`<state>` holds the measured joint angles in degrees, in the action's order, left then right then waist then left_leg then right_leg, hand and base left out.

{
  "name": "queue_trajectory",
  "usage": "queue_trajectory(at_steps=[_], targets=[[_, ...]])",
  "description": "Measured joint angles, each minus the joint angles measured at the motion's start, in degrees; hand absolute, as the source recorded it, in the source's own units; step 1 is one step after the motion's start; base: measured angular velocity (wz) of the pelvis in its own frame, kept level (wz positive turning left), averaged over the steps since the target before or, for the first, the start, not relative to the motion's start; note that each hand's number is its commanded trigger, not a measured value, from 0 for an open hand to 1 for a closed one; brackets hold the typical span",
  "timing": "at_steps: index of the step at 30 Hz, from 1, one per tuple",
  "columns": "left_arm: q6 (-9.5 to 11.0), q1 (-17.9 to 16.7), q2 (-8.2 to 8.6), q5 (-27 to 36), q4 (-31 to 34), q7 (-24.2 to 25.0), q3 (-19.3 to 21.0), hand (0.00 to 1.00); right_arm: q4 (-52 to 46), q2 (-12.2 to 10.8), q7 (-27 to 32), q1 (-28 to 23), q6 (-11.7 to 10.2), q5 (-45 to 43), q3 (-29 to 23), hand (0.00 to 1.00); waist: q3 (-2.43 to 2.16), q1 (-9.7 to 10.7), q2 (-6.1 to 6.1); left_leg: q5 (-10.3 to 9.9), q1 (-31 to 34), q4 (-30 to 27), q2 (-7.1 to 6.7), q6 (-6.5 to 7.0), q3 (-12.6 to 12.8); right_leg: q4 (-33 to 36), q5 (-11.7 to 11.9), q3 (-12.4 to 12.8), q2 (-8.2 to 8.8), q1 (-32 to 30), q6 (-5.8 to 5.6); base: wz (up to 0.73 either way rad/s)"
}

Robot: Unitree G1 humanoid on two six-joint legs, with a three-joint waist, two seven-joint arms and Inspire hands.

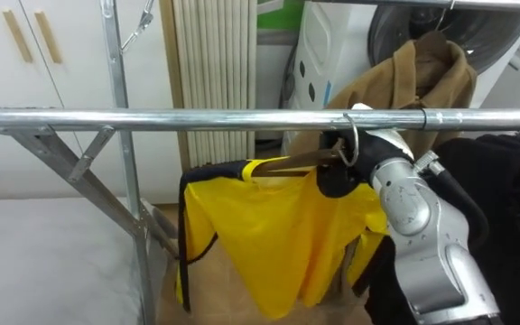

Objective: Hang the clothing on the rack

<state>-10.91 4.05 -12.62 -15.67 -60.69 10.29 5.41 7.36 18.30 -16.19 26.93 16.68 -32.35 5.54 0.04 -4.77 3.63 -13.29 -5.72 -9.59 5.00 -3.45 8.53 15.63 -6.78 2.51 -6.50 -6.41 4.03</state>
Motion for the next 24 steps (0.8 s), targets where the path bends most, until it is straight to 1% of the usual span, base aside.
queue_trajectory(at_steps=[7,15,19,21,24], targets=[[0.0,0.0,0.02,0.0,0.0,0.0,-0.1,0.00,0.0,-0.1,-0.1,0.0,0.0,0.9,0.1,1.00,0.00,-0.3,-0.01,0.0,0.0,0.0,0.01,0.00,0.0,0.0,0.0,-0.2,0.01,0.0,0.00,0.00],[-0.2,0.2,0.03,-0.8,1.2,0.6,0.1,0.00,0.0,-0.1,-1.1,0.0,0.0,10.1,0.0,1.00,-0.01,-0.4,0.00,0.0,0.1,0.0,0.03,-0.01,0.1,-0.1,0.0,-0.1,-0.07,-0.2,0.01,0.00],[-0.5,0.2,0.02,-0.8,2.3,0.6,0.2,0.00,0.0,0.0,-1.7,0.0,0.4,12.8,0.0,1.00,-0.04,-0.4,-0.02,0.0,0.1,0.0,0.05,-0.01,0.2,-0.1,0.0,-0.1,-0.08,-0.1,0.01,0.00],[-1.1,0.3,0.02,-0.8,2.3,0.5,0.2,0.00,0.5,0.7,-2.4,0.0,0.6,16.8,0.0,1.00,-0.15,-0.4,0.13,0.0,0.1,0.0,0.05,-0.01,0.2,0.0,0.0,-0.2,-0.08,-0.2,0.01,0.00],[-2.1,0.3,0.01,-0.8,2.3,0.5,0.2,0.00,2.4,0.8,-2.9,0.0,0.9,21.2,-0.1,1.00,-0.41,-0.2,0.43,0.0,-0.1,0.0,0.15,-0.01,0.2,0.0,0.0,-0.3,-0.14,0.1,0.01,0.00]])
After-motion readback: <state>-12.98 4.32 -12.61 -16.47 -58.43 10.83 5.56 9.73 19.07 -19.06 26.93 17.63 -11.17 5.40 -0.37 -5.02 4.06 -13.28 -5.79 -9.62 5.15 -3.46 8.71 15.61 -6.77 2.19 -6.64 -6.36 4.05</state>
